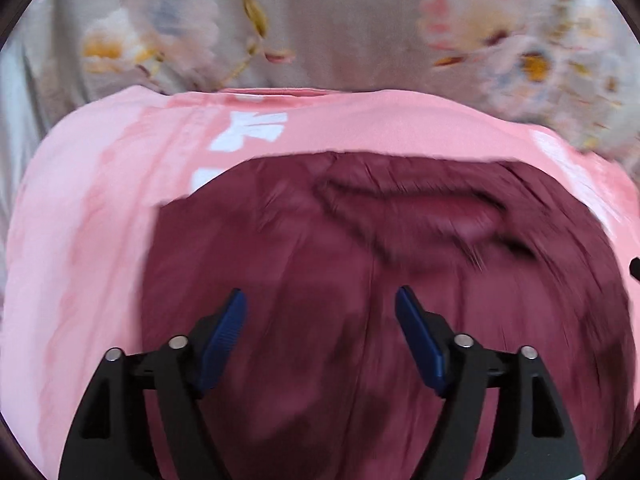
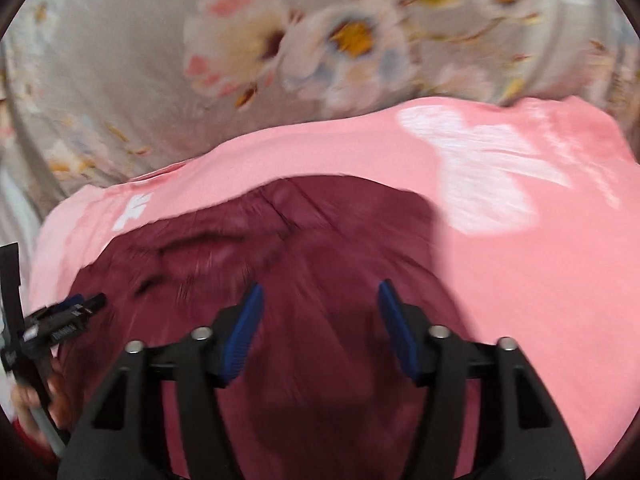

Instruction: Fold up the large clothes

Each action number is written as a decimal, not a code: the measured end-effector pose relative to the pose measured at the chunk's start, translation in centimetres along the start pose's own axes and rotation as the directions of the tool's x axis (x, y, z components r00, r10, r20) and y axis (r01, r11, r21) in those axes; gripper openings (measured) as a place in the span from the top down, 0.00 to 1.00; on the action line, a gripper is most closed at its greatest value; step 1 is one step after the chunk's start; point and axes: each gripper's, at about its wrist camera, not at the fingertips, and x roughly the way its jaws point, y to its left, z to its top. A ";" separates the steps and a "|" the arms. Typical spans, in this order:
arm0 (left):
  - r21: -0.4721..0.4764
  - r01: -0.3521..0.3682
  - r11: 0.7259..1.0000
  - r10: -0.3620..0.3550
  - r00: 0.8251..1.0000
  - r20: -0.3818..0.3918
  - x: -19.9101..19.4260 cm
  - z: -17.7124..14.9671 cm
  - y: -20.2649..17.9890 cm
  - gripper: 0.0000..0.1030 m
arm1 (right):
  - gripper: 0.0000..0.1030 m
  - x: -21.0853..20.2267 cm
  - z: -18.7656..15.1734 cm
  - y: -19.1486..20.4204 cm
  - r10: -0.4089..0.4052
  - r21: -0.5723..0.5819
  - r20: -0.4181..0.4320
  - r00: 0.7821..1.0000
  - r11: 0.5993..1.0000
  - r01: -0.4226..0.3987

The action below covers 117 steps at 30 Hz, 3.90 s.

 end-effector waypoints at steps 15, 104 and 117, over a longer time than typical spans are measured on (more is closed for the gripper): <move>-0.369 0.048 0.928 -0.126 0.974 -0.191 -14.0 -23.1 13.6 0.23 | 0.20 -17.2 -20.3 -9.1 0.054 0.316 -0.098 0.994 0.949 -0.020; 0.004 0.016 1.000 -0.015 0.997 -0.081 -8.6 -12.3 -1.3 0.26 | 1.00 -2.6 -8.8 14.8 0.090 -0.149 -0.236 0.968 0.980 -0.128; -0.022 0.015 1.000 -0.017 0.992 -0.126 -3.0 -10.4 -4.3 0.26 | 1.00 1.6 -7.9 14.5 0.059 -0.126 -0.214 0.975 0.988 -0.088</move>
